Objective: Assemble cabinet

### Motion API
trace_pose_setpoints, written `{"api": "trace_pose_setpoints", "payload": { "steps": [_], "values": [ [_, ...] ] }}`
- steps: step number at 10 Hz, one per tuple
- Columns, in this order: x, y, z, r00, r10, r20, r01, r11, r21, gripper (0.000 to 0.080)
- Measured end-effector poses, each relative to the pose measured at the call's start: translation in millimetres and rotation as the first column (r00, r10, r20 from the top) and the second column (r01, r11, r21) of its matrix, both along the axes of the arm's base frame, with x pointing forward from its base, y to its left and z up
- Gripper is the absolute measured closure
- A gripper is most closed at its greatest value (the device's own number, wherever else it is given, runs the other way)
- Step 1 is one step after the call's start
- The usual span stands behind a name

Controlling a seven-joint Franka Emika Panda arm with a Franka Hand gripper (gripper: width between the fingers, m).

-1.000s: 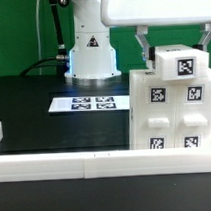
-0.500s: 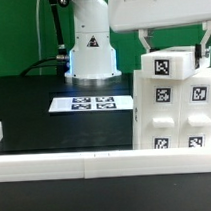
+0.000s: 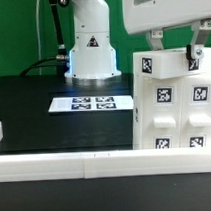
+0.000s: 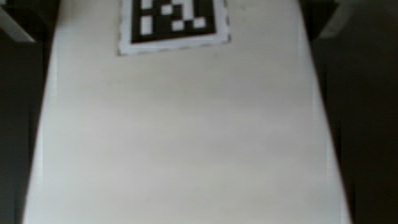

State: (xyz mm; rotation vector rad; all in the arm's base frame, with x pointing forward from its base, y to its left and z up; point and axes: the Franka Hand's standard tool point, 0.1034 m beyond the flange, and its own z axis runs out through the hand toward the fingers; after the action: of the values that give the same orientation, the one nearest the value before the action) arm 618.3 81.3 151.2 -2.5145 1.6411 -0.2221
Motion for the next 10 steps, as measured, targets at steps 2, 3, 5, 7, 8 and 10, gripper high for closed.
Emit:
{"api": "trace_pose_setpoints", "payload": {
  "steps": [2, 3, 5, 7, 8, 10],
  "values": [
    [-1.5, -0.1, -0.3, 0.975, -0.221, -0.011, 0.221, 0.974, 0.042, 0.0238],
    [-2.6, -0.3, -0.5, 0.944, -0.33, -0.019, 0.33, 0.942, 0.067, 0.0238],
    [-3.6, 0.0, -0.5, 0.862, -0.506, -0.041, 0.507, 0.856, 0.103, 0.0238],
    [-5.6, -1.8, -0.5, 0.763, -0.643, -0.07, 0.646, 0.754, 0.118, 0.0238],
    [-6.4, -2.8, 0.0, 0.727, -0.682, -0.082, 0.686, 0.717, 0.122, 0.0238],
    [-6.7, -2.6, -0.9, 0.737, -0.671, -0.083, 0.675, 0.727, 0.122, 0.0238]
  ]
}}
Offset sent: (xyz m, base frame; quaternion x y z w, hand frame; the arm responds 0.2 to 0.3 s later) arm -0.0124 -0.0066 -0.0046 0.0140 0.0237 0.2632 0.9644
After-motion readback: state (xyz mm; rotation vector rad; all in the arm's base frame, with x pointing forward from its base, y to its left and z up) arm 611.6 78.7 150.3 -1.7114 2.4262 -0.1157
